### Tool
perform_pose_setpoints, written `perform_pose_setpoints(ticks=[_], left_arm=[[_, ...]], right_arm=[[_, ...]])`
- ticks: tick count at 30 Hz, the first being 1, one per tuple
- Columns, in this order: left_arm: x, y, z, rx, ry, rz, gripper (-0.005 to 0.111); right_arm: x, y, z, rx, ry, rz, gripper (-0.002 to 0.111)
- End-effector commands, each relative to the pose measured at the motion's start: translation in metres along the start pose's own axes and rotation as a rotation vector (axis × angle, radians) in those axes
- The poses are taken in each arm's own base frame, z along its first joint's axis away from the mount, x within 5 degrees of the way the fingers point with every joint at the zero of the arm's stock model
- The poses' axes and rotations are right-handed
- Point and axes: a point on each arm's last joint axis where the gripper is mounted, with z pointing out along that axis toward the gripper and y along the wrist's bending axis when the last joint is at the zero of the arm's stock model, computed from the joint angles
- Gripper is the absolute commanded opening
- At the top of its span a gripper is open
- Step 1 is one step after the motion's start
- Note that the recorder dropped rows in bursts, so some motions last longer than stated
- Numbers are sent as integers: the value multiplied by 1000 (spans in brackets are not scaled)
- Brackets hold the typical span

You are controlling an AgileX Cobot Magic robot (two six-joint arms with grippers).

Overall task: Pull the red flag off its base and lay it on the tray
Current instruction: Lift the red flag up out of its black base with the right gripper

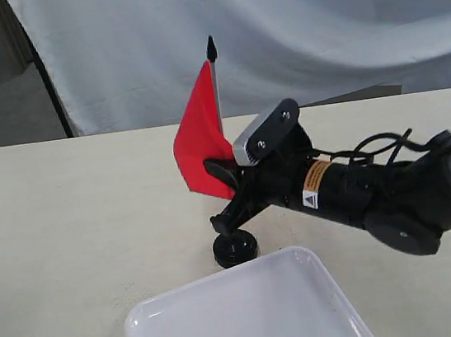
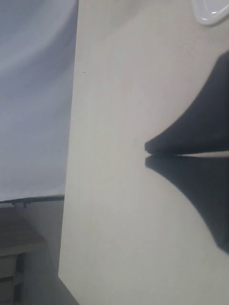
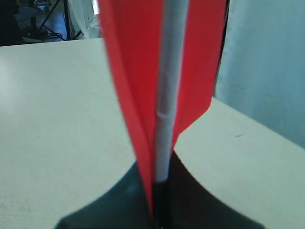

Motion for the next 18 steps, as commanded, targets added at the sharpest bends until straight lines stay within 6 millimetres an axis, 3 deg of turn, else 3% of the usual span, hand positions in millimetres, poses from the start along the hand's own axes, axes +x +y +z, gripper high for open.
perform_pose_setpoints(ticks=[1,5,9,14,18], left_arm=[[1,0,0,4,2,2,0],[1,0,0,4,2,2,0],[1,0,0,4,2,2,0],[1,0,0,4,2,2,0],[1,0,0,4,2,2,0]], right_arm=[[-46,-5,-22,49,12,-71,-1],[-78,-7,-47,96,52,-157,-1],[-97,-7,-73,124,161,-317,-1],[-98,-15,-103,228,430,-479,-1],[-83,-20,-118,261,726,-618,-1]])
